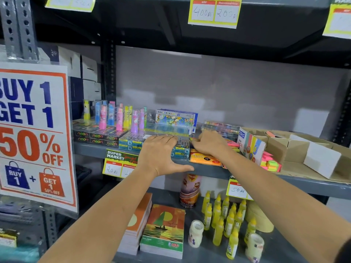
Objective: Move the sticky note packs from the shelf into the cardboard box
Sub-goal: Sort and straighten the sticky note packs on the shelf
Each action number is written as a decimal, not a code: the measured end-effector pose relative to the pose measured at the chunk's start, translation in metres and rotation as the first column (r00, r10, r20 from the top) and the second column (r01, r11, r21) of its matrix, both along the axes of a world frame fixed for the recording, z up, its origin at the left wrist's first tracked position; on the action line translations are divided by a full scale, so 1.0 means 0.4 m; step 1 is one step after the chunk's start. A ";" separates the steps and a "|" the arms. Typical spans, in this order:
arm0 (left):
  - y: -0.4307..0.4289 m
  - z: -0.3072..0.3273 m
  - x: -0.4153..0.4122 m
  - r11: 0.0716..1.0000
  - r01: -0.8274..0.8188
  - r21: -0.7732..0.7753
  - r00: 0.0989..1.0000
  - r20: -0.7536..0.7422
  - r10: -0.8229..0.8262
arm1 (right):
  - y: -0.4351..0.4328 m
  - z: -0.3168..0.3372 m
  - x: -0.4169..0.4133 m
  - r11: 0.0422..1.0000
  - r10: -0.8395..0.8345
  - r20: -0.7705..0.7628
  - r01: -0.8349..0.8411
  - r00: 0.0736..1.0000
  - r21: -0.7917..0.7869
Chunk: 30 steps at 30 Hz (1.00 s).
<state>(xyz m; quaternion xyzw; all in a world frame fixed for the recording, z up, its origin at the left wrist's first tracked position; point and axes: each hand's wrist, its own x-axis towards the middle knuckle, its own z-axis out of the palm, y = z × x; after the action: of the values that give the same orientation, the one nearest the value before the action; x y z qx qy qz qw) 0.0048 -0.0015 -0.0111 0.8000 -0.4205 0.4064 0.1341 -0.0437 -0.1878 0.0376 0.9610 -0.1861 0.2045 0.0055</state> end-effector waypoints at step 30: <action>-0.002 -0.003 0.004 1.000 0.005 -0.026 0.999 0.040 -0.004 | -0.156 0.144 0.007 0.956 -0.264 -0.315 0.291 0.911 0.040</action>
<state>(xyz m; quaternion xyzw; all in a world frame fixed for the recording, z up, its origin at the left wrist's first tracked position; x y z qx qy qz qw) 0.0065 -0.0025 -0.0122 0.7890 -0.4197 0.4273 0.1369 -0.0407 -0.2501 0.0954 0.9441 -0.3263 0.0418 0.0218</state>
